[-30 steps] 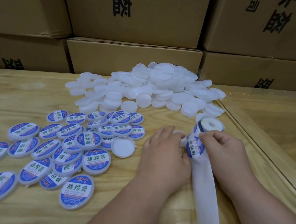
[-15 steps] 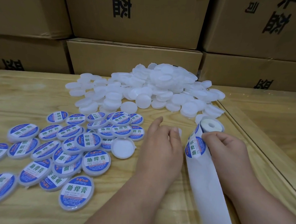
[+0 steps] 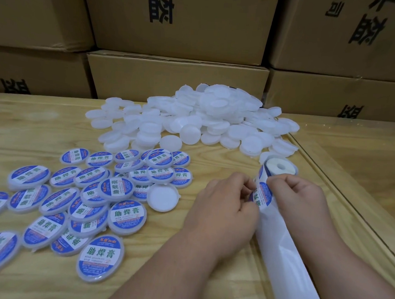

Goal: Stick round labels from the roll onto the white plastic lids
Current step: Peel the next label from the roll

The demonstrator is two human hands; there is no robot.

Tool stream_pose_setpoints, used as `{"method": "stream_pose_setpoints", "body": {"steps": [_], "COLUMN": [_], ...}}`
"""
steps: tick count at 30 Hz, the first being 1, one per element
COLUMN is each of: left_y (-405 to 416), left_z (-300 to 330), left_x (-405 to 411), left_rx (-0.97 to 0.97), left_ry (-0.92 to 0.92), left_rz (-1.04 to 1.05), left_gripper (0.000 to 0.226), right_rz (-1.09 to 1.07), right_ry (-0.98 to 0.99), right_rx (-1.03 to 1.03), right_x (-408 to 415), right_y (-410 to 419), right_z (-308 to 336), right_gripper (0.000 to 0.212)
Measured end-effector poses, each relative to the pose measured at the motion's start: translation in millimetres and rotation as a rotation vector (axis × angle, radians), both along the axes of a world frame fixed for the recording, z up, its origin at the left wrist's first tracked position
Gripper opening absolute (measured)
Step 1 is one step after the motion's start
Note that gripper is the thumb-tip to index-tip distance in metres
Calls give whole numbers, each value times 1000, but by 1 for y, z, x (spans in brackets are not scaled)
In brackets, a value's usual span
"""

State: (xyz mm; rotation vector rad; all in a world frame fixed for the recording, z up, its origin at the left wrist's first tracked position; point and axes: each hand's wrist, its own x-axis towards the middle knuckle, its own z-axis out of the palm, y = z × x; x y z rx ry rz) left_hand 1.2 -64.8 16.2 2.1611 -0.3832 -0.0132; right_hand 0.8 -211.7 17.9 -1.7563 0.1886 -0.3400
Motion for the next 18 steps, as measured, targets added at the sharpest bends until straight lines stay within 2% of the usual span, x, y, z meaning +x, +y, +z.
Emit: {"method": "stream_pose_setpoints", "body": {"steps": [5,7,14,18], "left_y": [1,1,0,0], "left_z": [-2,-3,-10,-8], "left_x": [-2,-2,3,4], "left_rx": [148,180,205,175], "left_ry": [-11,-38,-203,-139], "left_rz": [-73,-52,172,171], "left_gripper": [59,60,57,51], "right_rz": [-35,-43,-35,-40], "right_ry": [22,26,13,13], "right_rx": [40,37,28,28], "right_x": [-2,-2,-3,-3], "right_y": [0,0,1,1], "right_z": [3,4,3,3], "right_gripper": [32,29,22,24]}}
